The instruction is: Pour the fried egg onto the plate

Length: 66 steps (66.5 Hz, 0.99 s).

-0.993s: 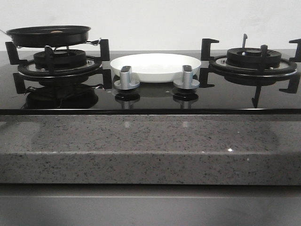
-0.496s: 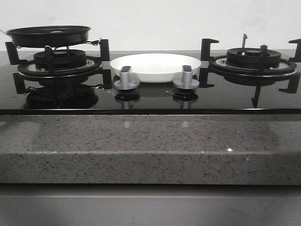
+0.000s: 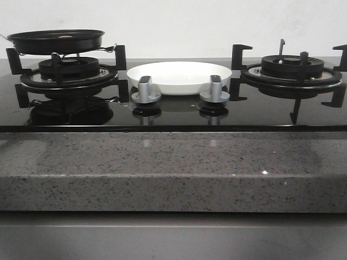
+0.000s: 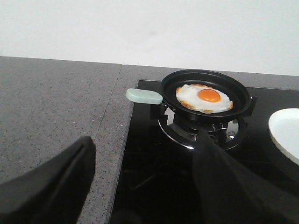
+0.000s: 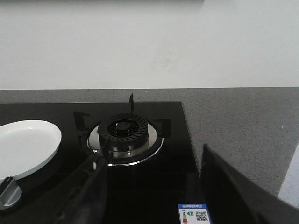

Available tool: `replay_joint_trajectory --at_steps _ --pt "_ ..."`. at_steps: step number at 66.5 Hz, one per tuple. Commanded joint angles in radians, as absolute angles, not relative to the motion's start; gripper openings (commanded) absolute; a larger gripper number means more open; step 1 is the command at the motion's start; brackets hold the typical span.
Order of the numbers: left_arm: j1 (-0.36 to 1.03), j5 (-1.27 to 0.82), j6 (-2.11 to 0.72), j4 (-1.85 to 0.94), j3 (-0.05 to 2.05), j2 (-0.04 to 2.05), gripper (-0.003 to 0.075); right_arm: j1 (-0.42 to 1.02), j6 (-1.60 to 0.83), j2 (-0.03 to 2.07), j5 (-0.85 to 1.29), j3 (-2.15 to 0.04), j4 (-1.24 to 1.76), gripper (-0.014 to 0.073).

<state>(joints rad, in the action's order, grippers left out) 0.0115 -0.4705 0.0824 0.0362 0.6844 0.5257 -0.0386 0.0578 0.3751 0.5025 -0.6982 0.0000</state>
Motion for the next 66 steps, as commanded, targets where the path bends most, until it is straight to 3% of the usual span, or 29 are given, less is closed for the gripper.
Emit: replay_joint_trajectory --at_steps 1,41,66 --pt "0.012 -0.388 0.083 0.039 0.717 0.537 0.0459 -0.044 0.051 0.396 0.411 -0.728 -0.015 0.0468" --pt "0.012 -0.388 0.083 0.039 0.717 0.537 0.0459 -0.039 0.051 0.428 0.312 -0.756 0.072 0.0468" --pt "0.012 -0.388 0.083 0.039 0.717 0.537 0.0459 0.080 0.014 0.850 0.696 -1.096 0.132 0.0468"
